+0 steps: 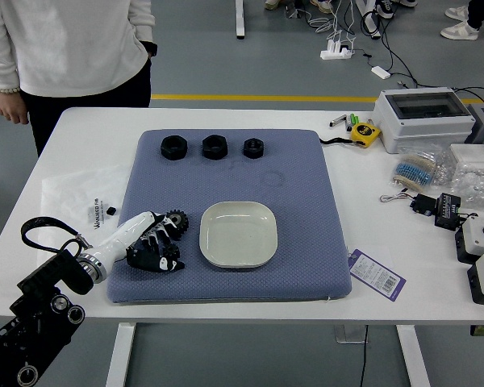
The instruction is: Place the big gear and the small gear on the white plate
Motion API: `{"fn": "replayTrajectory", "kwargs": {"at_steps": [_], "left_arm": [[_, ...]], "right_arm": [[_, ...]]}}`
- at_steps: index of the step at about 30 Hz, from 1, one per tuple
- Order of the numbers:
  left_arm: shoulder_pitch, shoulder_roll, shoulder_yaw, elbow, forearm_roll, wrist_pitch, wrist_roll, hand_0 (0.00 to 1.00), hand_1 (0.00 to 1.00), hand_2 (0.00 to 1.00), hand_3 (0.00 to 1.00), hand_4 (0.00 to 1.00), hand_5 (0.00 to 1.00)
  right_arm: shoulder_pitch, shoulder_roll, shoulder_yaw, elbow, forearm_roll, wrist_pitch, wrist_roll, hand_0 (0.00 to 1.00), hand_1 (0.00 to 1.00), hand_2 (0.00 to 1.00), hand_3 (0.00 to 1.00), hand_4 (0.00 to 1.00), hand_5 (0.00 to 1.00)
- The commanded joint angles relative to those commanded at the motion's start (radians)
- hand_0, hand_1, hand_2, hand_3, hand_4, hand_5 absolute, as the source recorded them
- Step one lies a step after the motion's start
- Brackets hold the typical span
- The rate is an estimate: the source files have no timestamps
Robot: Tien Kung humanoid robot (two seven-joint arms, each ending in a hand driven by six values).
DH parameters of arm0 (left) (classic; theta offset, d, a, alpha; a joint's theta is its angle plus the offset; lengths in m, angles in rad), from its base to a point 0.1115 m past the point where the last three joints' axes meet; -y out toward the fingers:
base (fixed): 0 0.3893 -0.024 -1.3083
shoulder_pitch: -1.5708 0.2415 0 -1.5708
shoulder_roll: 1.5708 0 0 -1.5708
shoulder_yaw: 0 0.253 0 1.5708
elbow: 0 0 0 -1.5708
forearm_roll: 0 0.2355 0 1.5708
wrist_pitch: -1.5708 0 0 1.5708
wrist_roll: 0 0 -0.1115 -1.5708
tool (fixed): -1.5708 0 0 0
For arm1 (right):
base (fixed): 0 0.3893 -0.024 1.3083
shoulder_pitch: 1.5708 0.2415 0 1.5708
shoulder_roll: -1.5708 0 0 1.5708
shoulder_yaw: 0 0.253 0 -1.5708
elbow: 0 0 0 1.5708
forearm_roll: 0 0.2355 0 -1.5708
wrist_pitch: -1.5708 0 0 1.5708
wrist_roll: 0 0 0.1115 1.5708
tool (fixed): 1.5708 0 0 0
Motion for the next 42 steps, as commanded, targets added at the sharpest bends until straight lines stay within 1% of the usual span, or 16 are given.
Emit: {"fn": "replayTrajectory", "kwargs": {"at_steps": [1,6,7,12,13,18,19,24,25,30,31,36,37,42], "left_arm": [[0.0,-0.001,0.002,0.002,-0.004,0.002,-0.001,0.286,0.289,0.392,0.518,0.884,0.052],[0.001,-0.003,0.009,0.013,-0.027,0.01,-0.005,0.286,0.289,0.392,0.518,0.884,0.052],[0.001,-0.003,0.009,0.014,-0.029,0.01,-0.006,0.272,0.257,0.365,0.499,0.878,0.002],[0.001,-0.003,0.009,0.018,-0.048,0.012,-0.005,0.272,0.257,0.365,0.499,0.878,0.002],[0.001,-0.002,0.009,0.018,-0.05,0.011,-0.004,0.266,0.255,0.374,0.524,0.842,0.002],[0.003,-0.001,0.008,0.018,-0.055,0.006,0.0,0.266,0.255,0.374,0.524,0.842,0.002],[0.003,-0.001,0.008,0.018,-0.056,0.004,0.001,0.271,0.264,0.391,0.537,0.786,0.002],[0.006,0.004,0.005,0.005,-0.057,-0.009,0.008,0.271,0.264,0.391,0.537,0.786,0.002],[0.006,0.005,0.005,0.004,-0.058,-0.01,0.008,0.271,0.269,0.39,0.548,0.765,0.002],[0.006,0.008,0.002,0.0,-0.071,-0.022,0.019,0.271,0.269,0.39,0.548,0.765,0.002],[0.006,0.009,0.002,-0.002,-0.072,-0.026,0.021,0.26,0.257,0.377,0.543,0.793,0.002],[0.004,0.013,-0.003,-0.014,-0.073,-0.038,0.029,0.26,0.257,0.377,0.543,0.793,0.002],[0.003,0.014,-0.006,-0.019,-0.073,-0.042,0.031,0.239,0.19,0.331,0.499,0.8,0.002],[0.003,0.02,-0.021,-0.041,-0.071,-0.045,0.035,0.239,0.19,0.331,0.499,0.8,0.002]], "right_arm": [[-0.001,0.0,0.0,0.0,0.0,0.0,0.0,0.652,0.651,0.741,0.612,0.863,0.707],[-0.004,0.001,0.003,0.0,-0.004,-0.001,-0.001,0.652,0.651,0.741,0.612,0.863,0.707],[-0.005,0.001,0.003,0.0,-0.004,-0.001,-0.001,0.652,0.651,0.741,0.612,0.862,0.706],[-0.007,0.001,0.005,0.0,-0.006,-0.002,-0.002,0.652,0.651,0.741,0.612,0.862,0.706],[-0.007,0.002,0.005,0.0,-0.006,-0.002,-0.002,0.652,0.651,0.741,0.61,0.861,0.706],[-0.009,0.002,0.006,0.0,-0.008,-0.003,-0.002,0.652,0.651,0.741,0.61,0.861,0.706],[-0.009,0.002,0.006,0.0,-0.008,-0.004,-0.002,0.652,0.652,0.742,0.61,0.86,0.707],[-0.01,0.002,0.005,0.0,-0.004,-0.003,-0.001,0.652,0.652,0.742,0.61,0.86,0.707],[-0.011,0.002,0.004,0.0,-0.003,-0.003,0.0,0.652,0.651,0.742,0.609,0.859,0.706],[-0.01,0.001,0.0,-0.001,0.004,-0.002,0.001,0.652,0.651,0.742,0.609,0.859,0.706],[-0.01,0.001,-0.001,-0.001,0.006,-0.002,0.002,0.652,0.651,0.743,0.61,0.859,0.704],[-0.009,0.001,-0.004,-0.001,0.012,-0.001,0.003,0.652,0.651,0.743,0.61,0.859,0.704],[-0.008,0.001,-0.005,-0.001,0.014,0.0,0.004,0.652,0.651,0.741,0.609,0.859,0.703],[-0.006,0.0,-0.007,-0.001,0.015,0.001,0.005,0.652,0.651,0.741,0.609,0.859,0.703]]}}
